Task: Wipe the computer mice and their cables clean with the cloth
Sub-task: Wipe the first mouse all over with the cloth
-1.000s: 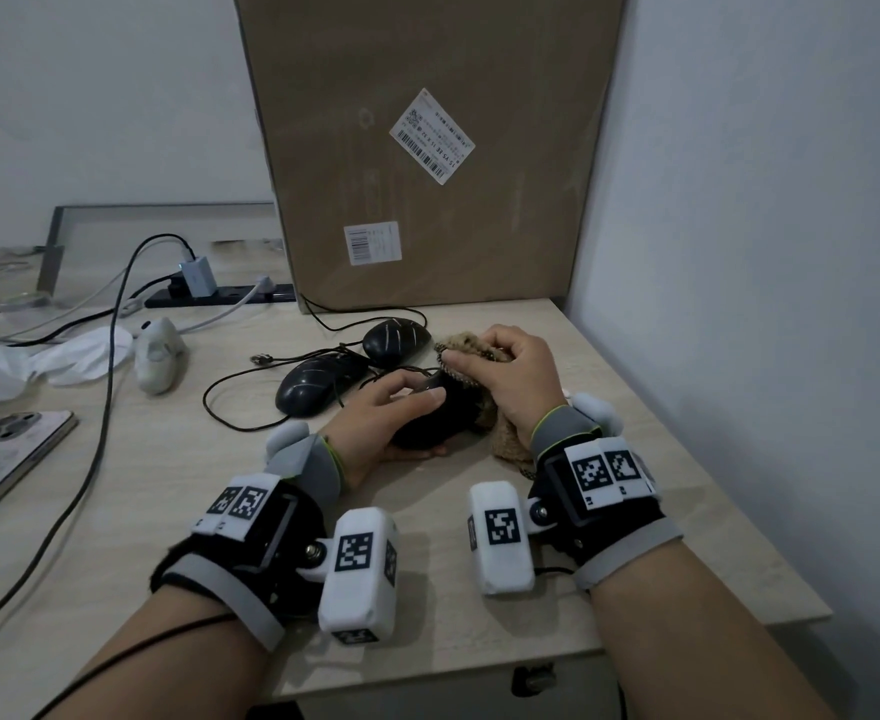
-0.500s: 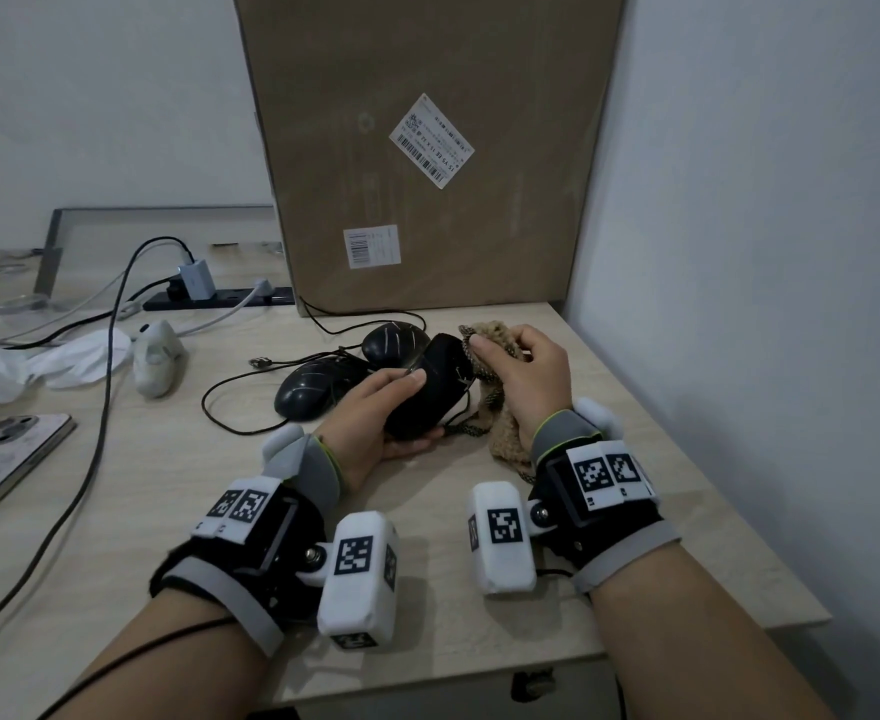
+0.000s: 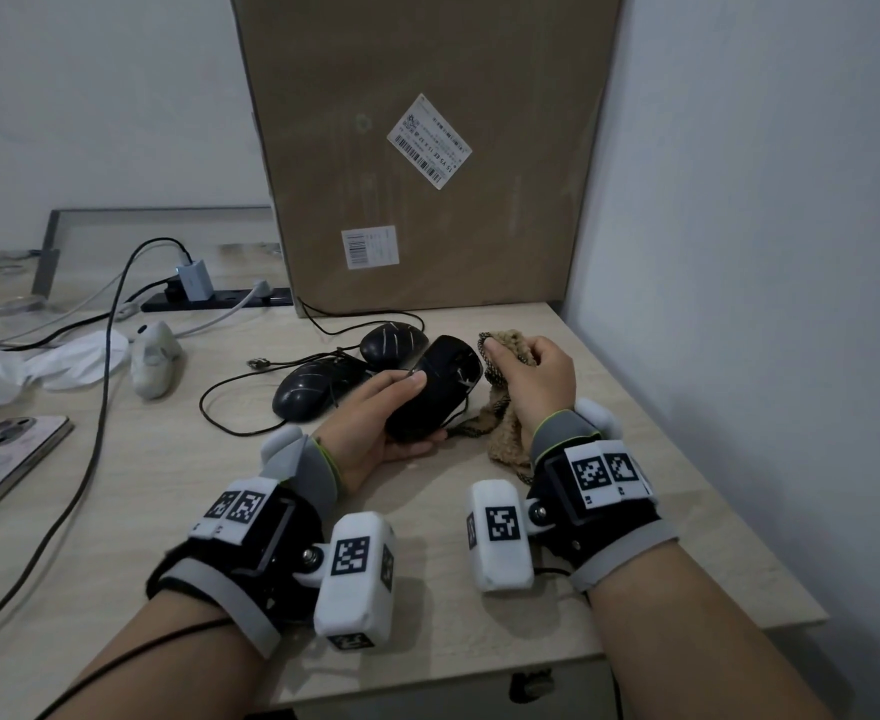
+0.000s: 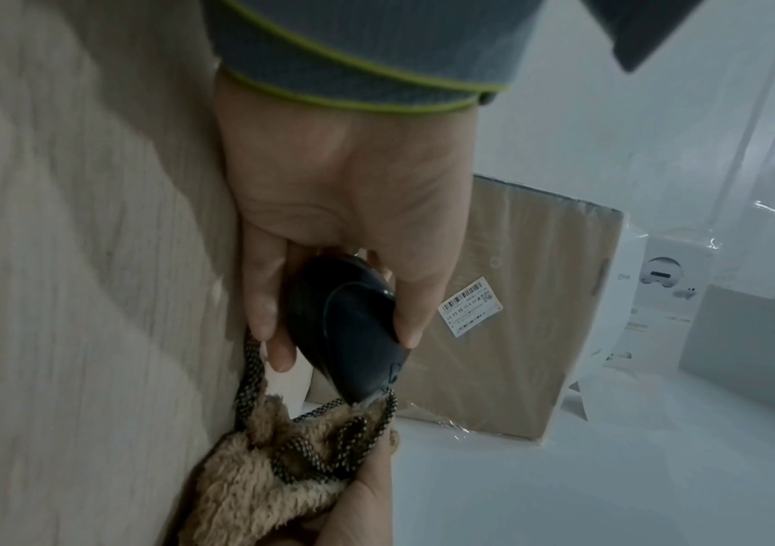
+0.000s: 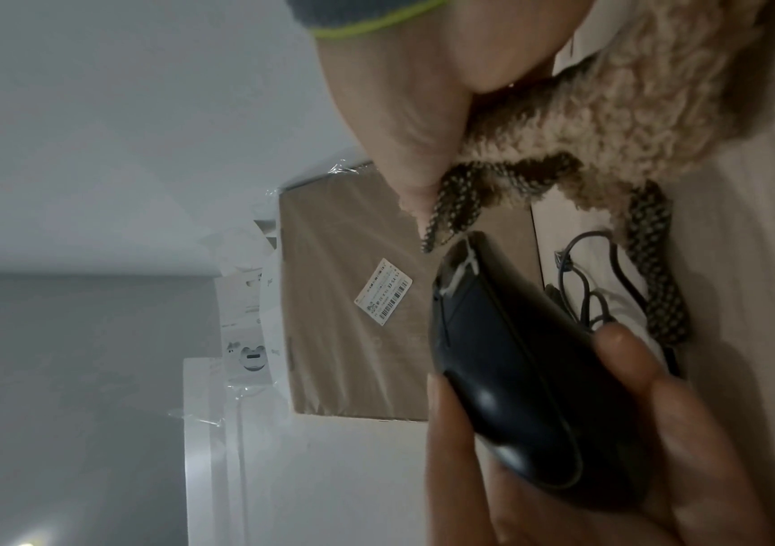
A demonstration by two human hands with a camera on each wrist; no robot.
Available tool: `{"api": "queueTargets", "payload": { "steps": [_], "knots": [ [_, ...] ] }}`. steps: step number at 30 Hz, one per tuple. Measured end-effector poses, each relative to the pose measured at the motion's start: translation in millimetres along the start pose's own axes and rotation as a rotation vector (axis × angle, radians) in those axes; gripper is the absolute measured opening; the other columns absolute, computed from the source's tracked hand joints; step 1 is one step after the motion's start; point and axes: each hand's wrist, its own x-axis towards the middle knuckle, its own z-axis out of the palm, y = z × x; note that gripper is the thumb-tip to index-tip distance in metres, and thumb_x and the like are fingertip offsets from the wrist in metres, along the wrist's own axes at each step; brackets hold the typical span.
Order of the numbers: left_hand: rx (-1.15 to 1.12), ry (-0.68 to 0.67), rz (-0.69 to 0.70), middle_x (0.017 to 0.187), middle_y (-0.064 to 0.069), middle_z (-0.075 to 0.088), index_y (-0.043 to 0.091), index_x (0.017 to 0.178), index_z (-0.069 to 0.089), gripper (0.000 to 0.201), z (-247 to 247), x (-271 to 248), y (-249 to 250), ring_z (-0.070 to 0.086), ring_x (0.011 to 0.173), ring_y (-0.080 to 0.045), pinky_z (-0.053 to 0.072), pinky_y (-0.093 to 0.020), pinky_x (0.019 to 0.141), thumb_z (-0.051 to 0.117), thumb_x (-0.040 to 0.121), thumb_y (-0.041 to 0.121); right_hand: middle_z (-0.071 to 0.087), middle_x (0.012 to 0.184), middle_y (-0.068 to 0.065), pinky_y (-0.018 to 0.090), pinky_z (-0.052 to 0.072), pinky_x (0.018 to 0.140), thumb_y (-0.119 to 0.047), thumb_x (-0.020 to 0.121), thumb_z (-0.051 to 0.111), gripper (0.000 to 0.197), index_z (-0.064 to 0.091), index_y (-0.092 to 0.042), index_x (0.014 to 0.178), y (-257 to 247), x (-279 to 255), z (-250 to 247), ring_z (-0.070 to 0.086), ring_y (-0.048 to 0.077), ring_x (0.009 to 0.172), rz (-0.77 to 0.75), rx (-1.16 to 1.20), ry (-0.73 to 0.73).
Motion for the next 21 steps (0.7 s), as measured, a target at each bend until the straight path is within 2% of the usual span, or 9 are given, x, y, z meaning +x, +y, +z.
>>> {"api": "queueTargets", "payload": {
  "steps": [3, 7, 10, 15, 18, 21],
  "knots": [
    [-0.025, 0.040, -0.003, 0.105, -0.016, 0.066, 0.012, 0.112, 0.056, 0.027, -1, 2, -1, 0.070, 0.079, -0.028, 0.056, -0.037, 0.076, 0.054, 0.093, 0.031, 0.070, 0.082, 0.004, 0.043, 0.055, 0.081, -0.033, 0.076, 0.073, 0.023, 0.065, -0.013, 0.082, -4, -4, 1, 0.064, 0.020, 0.079, -0.031, 0.048, -0.056],
    [-0.035, 0.084, -0.010, 0.110, -0.014, 0.067, 0.013, 0.114, 0.058, 0.033, -1, 5, -1, 0.070, 0.083, -0.028, 0.057, -0.036, 0.078, 0.053, 0.093, 0.038, 0.072, 0.088, 0.004, 0.041, 0.056, 0.086, -0.017, 0.077, 0.074, 0.012, 0.070, -0.018, 0.088, -7, -13, 5, 0.067, 0.020, 0.087, -0.087, 0.081, -0.252],
    [-0.143, 0.077, -0.056, 0.109, -0.012, 0.069, 0.016, 0.112, 0.060, 0.035, -1, 6, 1, 0.070, 0.089, -0.029, 0.058, -0.033, 0.076, 0.046, 0.095, 0.043, 0.072, 0.089, 0.000, 0.041, 0.055, 0.089, -0.014, 0.077, 0.072, 0.015, 0.069, -0.026, 0.087, -5, -10, 4, 0.067, 0.019, 0.089, -0.070, 0.084, -0.231],
    [-0.335, -0.012, -0.075, 0.102, -0.015, 0.069, 0.009, 0.116, 0.059, 0.027, 0, 3, 2, 0.071, 0.085, -0.030, 0.060, -0.036, 0.073, 0.047, 0.097, 0.023, 0.072, 0.090, 0.001, 0.040, 0.055, 0.088, -0.013, 0.078, 0.072, 0.016, 0.069, -0.023, 0.089, -8, -13, 4, 0.067, 0.018, 0.088, -0.070, 0.113, -0.244],
    [-0.415, -0.019, -0.030, 0.112, -0.019, 0.063, 0.004, 0.130, 0.051, 0.037, -1, 5, 2, 0.064, 0.097, -0.033, 0.060, -0.039, 0.075, 0.048, 0.096, 0.018, 0.070, 0.086, 0.006, 0.041, 0.056, 0.083, -0.009, 0.077, 0.073, 0.013, 0.069, -0.022, 0.081, -12, -18, 6, 0.066, 0.020, 0.083, -0.084, 0.136, -0.366],
    [-0.422, 0.026, 0.035, 0.099, -0.013, 0.063, 0.006, 0.132, 0.048, 0.038, -4, 8, 3, 0.065, 0.085, -0.025, 0.060, -0.031, 0.064, 0.049, 0.096, 0.016, 0.067, 0.083, 0.011, 0.038, 0.055, 0.078, -0.002, 0.074, 0.074, 0.020, 0.067, -0.020, 0.072, -14, -22, 9, 0.064, 0.022, 0.080, -0.079, 0.168, -0.504]
  ]
}}
